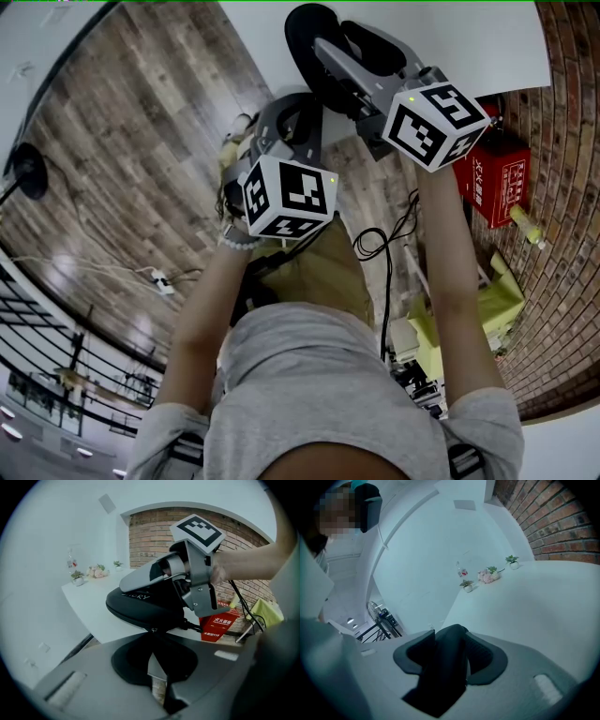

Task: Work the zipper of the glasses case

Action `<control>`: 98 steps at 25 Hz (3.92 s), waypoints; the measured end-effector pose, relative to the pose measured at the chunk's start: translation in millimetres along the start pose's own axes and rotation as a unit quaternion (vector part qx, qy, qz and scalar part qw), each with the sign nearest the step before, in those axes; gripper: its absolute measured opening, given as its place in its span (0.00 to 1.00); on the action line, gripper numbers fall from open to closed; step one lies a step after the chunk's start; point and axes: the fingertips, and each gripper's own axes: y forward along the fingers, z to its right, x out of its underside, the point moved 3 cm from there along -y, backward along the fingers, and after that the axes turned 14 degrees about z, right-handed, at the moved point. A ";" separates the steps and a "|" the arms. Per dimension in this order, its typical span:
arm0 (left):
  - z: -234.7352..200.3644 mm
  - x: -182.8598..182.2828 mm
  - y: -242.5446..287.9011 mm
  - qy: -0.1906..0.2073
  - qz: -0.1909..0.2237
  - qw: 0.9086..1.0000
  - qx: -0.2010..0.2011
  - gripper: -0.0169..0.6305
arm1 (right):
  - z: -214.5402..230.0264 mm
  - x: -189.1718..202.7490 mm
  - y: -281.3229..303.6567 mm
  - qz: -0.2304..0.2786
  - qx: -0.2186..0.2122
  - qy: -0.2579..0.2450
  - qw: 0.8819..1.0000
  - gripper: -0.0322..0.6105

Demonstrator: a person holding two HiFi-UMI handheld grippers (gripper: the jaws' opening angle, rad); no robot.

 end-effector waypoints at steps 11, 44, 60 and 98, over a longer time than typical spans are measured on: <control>-68.9 -15.0 19.3 0.031 0.007 0.998 -0.054 0.06 | 0.6 -0.5 0.0 0.001 0.001 0.000 1.000 0.37; -117.2 -111.8 -72.8 0.032 0.165 0.986 0.002 0.05 | -41.5 -62.8 -39.1 0.067 0.118 -0.161 0.978 0.04; -119.0 -189.9 -165.1 0.043 0.288 0.957 0.001 0.05 | -118.5 -127.9 -85.7 0.146 0.146 -0.206 0.957 0.04; -125.6 -179.5 -163.5 0.056 0.274 0.960 0.005 0.05 | -129.9 -126.2 -88.9 0.127 0.152 -0.230 0.953 0.04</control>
